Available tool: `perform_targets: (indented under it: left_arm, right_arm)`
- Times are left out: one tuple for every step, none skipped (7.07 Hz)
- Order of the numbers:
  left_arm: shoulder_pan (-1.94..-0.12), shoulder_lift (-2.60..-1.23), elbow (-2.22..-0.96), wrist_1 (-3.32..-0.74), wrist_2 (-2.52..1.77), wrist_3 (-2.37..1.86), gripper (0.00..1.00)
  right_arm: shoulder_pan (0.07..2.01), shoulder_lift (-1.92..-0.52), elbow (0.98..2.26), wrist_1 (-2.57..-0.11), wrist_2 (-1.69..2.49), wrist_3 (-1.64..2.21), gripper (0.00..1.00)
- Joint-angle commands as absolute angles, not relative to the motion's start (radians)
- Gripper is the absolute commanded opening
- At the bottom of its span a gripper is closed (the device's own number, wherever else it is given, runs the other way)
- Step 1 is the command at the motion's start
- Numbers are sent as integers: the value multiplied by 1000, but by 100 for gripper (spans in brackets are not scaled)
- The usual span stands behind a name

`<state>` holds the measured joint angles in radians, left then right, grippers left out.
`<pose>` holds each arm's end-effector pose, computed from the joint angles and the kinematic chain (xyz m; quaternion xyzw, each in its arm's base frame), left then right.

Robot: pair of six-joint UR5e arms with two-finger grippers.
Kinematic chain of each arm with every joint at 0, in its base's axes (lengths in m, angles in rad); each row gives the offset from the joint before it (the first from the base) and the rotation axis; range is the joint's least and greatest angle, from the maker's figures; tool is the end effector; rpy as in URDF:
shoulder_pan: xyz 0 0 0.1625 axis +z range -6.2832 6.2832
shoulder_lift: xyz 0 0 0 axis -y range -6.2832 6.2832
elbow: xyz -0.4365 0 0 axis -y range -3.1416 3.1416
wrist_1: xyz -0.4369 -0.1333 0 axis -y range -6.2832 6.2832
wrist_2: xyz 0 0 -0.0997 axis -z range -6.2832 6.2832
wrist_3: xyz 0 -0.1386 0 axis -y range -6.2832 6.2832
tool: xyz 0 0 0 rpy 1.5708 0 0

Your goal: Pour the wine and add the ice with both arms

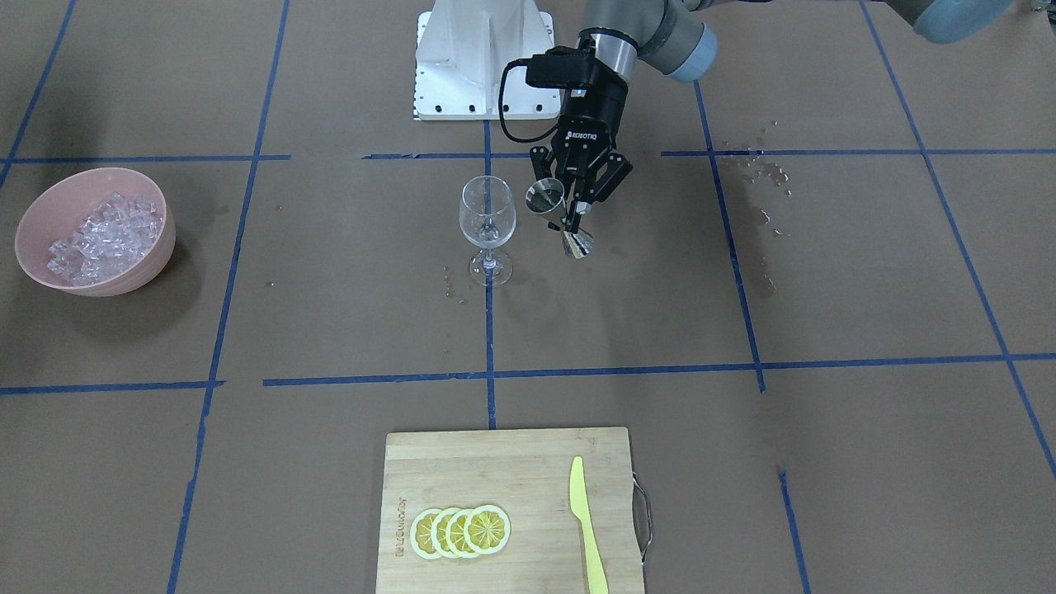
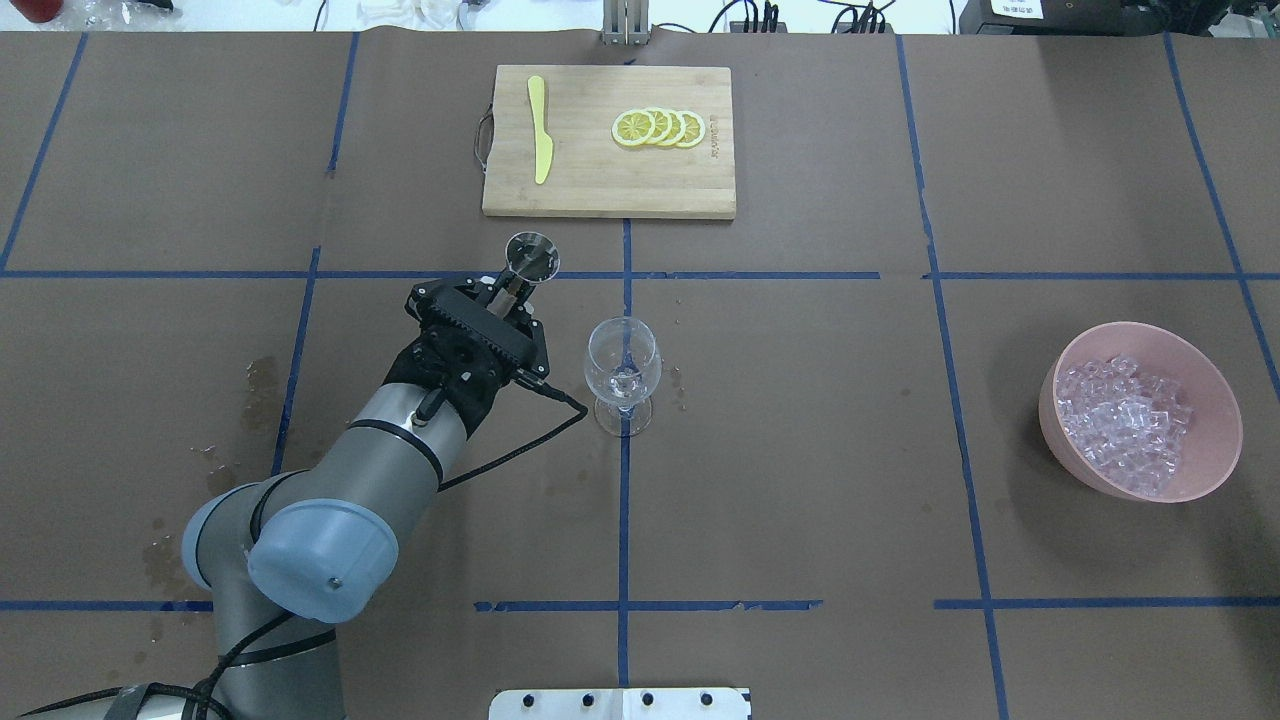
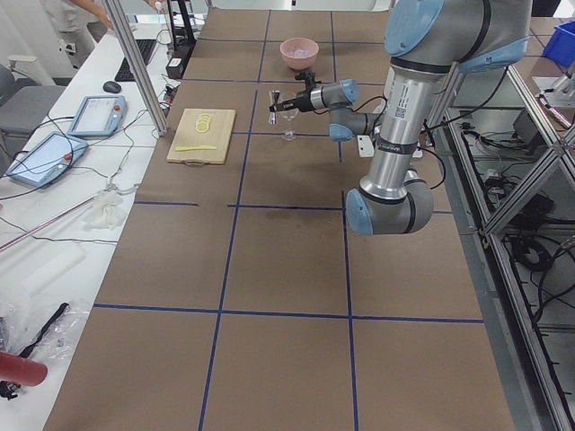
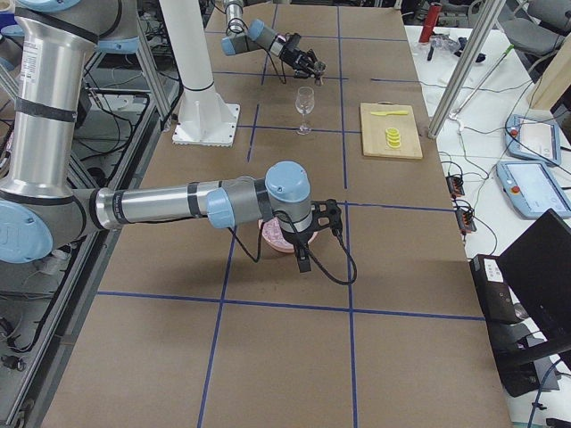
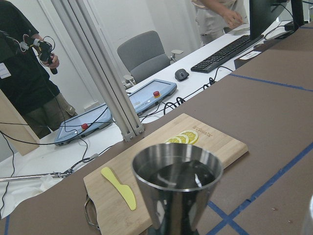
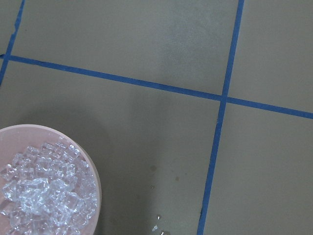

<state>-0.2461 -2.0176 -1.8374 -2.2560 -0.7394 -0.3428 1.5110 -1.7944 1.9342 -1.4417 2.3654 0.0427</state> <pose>0.5517 -0.3816 0.1880 0.6246 0.2283 0.1008 0.7400 0.0070 -0.4590 0.5944 0.1038 -0.3893 -0.0597 0.9133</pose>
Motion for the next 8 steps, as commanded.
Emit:
perform_targets:
  left_arm:
    - [-210, -2040, -1829, -2244, -628, -144, 0]
    - [-186, -2042, -1822, -2244, -585, -65, 0]
    - [-170, -2043, -1822, -2244, -560, -17, 0]
    - [-155, -2045, -1818, -2244, -528, 61, 0]
    - [-138, -2054, -1815, -2244, -497, 133, 0]
    - [-132, -2056, -1804, -2244, -471, 182, 0]
    - [-130, -2057, -1796, -2244, -450, 230, 0]
    - [-129, -2057, -1796, -2244, -442, 270, 0]
  right_arm:
    - [1512, -1795, 1933, -1442, 2364, 43, 100]
    - [1513, -1795, 1933, -1442, 2365, 44, 100]
    - [1511, -1796, 1933, -1442, 2365, 44, 100]
    - [1512, -1796, 1933, -1442, 2365, 46, 100]
    - [1511, -1796, 1931, -1443, 2365, 46, 100]
    - [1512, -1796, 1931, -1443, 2365, 46, 100]
    - [1513, -1798, 1931, -1443, 2367, 46, 100]
    - [1511, -1798, 1931, -1443, 2368, 48, 100]
